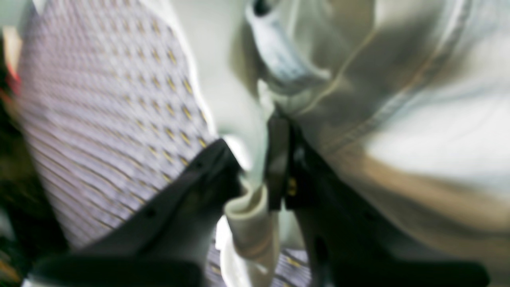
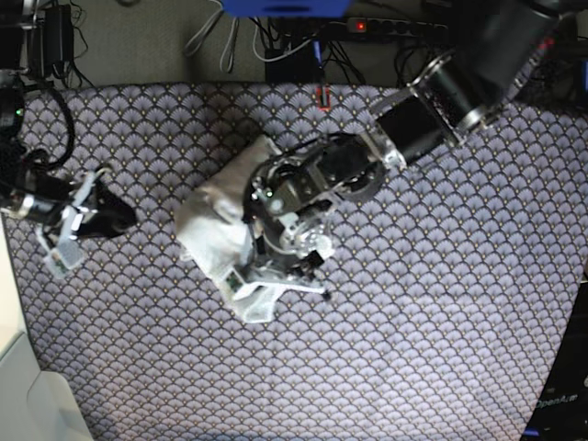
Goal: Fold the T-shirt properly
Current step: 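Lift the folded shirt with the left gripper and fold it over itself, then press the folded bundle down with the left gripper, then grasp the bundle edge with the right gripper beside the left gripper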
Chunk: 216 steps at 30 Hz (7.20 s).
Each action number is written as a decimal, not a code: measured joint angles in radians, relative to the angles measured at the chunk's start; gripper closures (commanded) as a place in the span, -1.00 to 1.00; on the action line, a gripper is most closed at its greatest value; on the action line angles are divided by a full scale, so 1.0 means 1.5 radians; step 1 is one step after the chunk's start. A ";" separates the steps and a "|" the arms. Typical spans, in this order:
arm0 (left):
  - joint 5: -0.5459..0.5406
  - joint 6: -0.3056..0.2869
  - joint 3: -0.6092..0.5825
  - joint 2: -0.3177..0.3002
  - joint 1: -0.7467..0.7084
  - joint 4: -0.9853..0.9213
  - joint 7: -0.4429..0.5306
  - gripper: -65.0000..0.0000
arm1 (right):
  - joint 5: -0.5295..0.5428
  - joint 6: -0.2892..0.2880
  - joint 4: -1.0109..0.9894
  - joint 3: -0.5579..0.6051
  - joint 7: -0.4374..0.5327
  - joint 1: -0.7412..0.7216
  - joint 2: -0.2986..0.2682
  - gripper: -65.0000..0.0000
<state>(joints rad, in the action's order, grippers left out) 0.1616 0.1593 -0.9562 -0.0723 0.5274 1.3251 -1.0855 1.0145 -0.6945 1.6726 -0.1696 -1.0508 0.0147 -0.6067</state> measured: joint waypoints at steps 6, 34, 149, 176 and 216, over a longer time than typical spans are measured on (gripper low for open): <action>0.134 -0.077 -0.011 0.019 0.000 -0.065 0.107 0.98 | 0.000 0.000 0.000 -0.088 0.000 0.030 0.000 0.44; 0.500 -0.023 -0.043 0.154 0.016 -0.472 0.470 0.97 | 0.003 0.000 -0.001 -0.192 -0.004 0.087 0.006 0.44; 0.484 -0.291 0.005 0.054 -0.102 -0.016 0.169 -1.00 | -0.003 0.000 0.134 -0.194 -0.090 0.095 0.092 0.44; 0.486 -0.291 0.004 0.055 -0.101 -0.020 0.165 -1.00 | 0.010 0.000 0.095 -0.058 -0.143 0.028 0.233 0.44; 0.475 -0.296 0.137 0.084 -0.076 0.066 0.170 -1.00 | -0.039 -0.010 -0.280 0.150 0.168 -0.055 0.151 0.44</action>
<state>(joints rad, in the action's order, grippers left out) 0.8745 -0.2844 -0.7506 0.0536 0.4141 1.4239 -0.8307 0.9558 -0.7101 1.2526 0.0559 -0.7990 -0.0677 -0.3801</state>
